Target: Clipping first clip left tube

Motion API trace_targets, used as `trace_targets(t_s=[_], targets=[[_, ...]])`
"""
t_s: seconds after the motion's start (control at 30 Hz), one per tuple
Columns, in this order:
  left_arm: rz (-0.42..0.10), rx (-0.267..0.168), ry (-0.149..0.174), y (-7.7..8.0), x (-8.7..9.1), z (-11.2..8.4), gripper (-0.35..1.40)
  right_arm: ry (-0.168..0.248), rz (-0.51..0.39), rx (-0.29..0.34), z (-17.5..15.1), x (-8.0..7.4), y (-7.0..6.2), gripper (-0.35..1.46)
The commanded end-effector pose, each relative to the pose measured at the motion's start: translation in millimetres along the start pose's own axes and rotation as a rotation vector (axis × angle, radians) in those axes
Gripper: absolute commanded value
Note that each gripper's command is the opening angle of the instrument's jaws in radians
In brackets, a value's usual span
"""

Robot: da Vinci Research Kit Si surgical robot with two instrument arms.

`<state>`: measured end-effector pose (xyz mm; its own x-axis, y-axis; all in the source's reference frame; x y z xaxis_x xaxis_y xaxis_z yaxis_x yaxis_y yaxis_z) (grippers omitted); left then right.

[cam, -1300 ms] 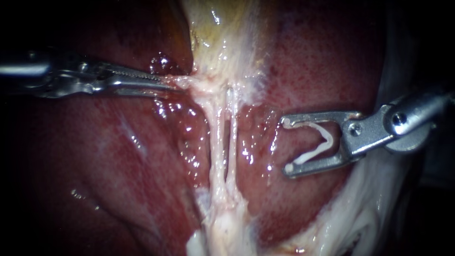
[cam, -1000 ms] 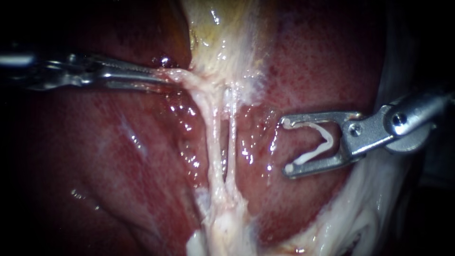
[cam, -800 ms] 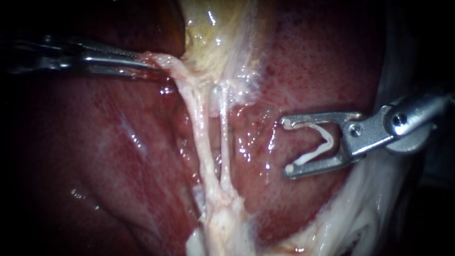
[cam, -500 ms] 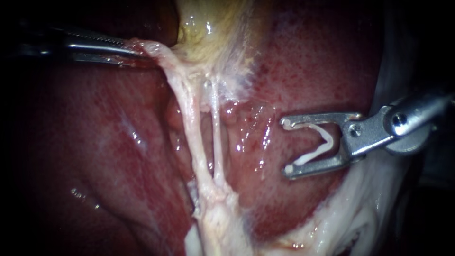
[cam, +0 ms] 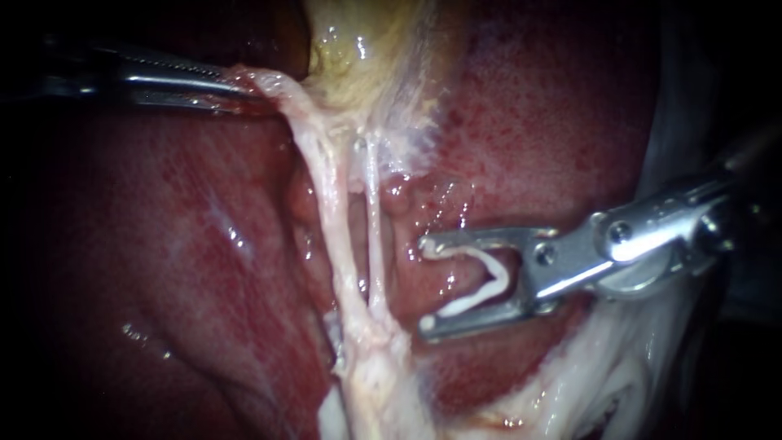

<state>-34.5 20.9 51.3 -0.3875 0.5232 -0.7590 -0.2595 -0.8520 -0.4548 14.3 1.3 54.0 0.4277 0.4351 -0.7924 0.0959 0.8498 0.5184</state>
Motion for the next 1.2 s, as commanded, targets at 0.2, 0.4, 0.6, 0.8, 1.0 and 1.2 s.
trace_targets(t_s=[0.2, 0.4, 0.6, 0.8, 1.0, 1.2], targets=[[0.000, 0.002, -0.001, 0.1, -0.1, 0.1, -0.35, -0.001, 0.055, 0.008, 2.9, -1.4, 0.7, 0.49], [0.000, 0.003, -0.001, 0.1, -0.1, 0.2, -0.35, 0.018, 0.103, 0.042, 4.6, -3.1, 1.3, 0.49], [0.001, 0.003, -0.001, 0.1, -0.1, 0.3, -0.35, 0.047, 0.152, 0.083, 5.9, -4.1, 2.0, 0.48], [0.001, 0.003, -0.001, 0.2, -0.2, 0.3, -0.35, 0.037, 0.173, 0.125, 6.5, -5.8, 2.7, 0.46], [0.001, 0.004, -0.001, 0.2, -0.2, 0.3, -0.35, 0.033, 0.185, 0.143, 7.1, -6.9, 3.1, 0.46], [0.001, 0.004, -0.001, 0.2, -0.2, 0.3, -0.35, 0.064, 0.196, 0.160, 7.6, -6.8, 3.1, 0.47]])
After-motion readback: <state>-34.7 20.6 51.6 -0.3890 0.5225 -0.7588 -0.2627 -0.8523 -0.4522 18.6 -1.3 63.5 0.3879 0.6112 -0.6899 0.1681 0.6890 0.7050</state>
